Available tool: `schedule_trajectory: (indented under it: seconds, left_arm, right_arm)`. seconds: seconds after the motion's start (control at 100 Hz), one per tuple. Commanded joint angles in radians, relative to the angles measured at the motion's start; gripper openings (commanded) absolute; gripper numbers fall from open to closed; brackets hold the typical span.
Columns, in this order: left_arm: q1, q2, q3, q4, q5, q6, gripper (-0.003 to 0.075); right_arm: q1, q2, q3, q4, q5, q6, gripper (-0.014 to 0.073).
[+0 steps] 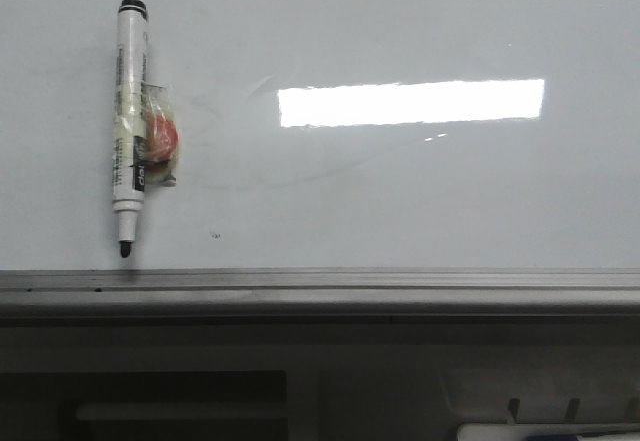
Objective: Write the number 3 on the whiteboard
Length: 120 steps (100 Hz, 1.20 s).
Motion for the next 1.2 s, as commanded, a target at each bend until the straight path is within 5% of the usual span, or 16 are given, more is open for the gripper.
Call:
schedule_trajectory:
  seconds: [0.0, 0.98, 1.19]
  left_arm:
    - [-0.005, -0.023, 0.011, 0.0, -0.055, -0.012, -0.0021]
    - [-0.005, -0.023, 0.011, 0.0, -0.055, -0.012, -0.0021]
    - [-0.005, -0.023, 0.011, -0.02, -0.113, -0.012, -0.0021]
  right_arm:
    - [0.001, -0.013, 0.032, -0.009, -0.01, 0.0, -0.0048]
    - [0.036, -0.013, 0.032, -0.009, -0.013, 0.0, -0.0048]
    - [0.036, -0.013, 0.032, -0.009, -0.243, 0.0, -0.0048]
